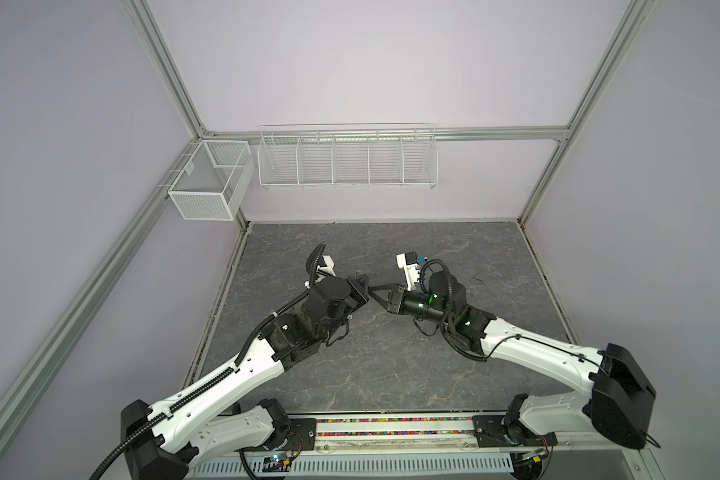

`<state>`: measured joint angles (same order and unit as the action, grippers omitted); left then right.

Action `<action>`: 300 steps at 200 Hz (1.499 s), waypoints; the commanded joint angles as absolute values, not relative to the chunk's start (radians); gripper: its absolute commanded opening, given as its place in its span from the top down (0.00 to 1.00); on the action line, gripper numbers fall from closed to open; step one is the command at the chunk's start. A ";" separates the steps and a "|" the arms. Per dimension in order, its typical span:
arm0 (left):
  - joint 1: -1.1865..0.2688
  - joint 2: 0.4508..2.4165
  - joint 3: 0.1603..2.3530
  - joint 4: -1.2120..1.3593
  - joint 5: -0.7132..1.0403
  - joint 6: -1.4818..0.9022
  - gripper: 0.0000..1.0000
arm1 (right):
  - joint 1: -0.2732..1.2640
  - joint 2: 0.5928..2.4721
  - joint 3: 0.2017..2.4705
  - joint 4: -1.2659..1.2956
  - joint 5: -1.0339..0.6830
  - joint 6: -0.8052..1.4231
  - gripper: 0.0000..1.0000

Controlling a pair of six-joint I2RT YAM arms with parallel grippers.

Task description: Unlock with the key

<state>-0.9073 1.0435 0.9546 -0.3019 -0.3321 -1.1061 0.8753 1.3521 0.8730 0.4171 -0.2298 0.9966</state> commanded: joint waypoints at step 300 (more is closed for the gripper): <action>-0.930 1.000 0.971 -0.416 -0.338 -0.843 1.00 | 0.868 1.187 0.868 0.136 -0.121 0.895 0.62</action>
<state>-0.9260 1.0168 0.9680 -0.3916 -0.3241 -0.9524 0.8684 1.2602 0.8528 0.2810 -0.1951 0.9955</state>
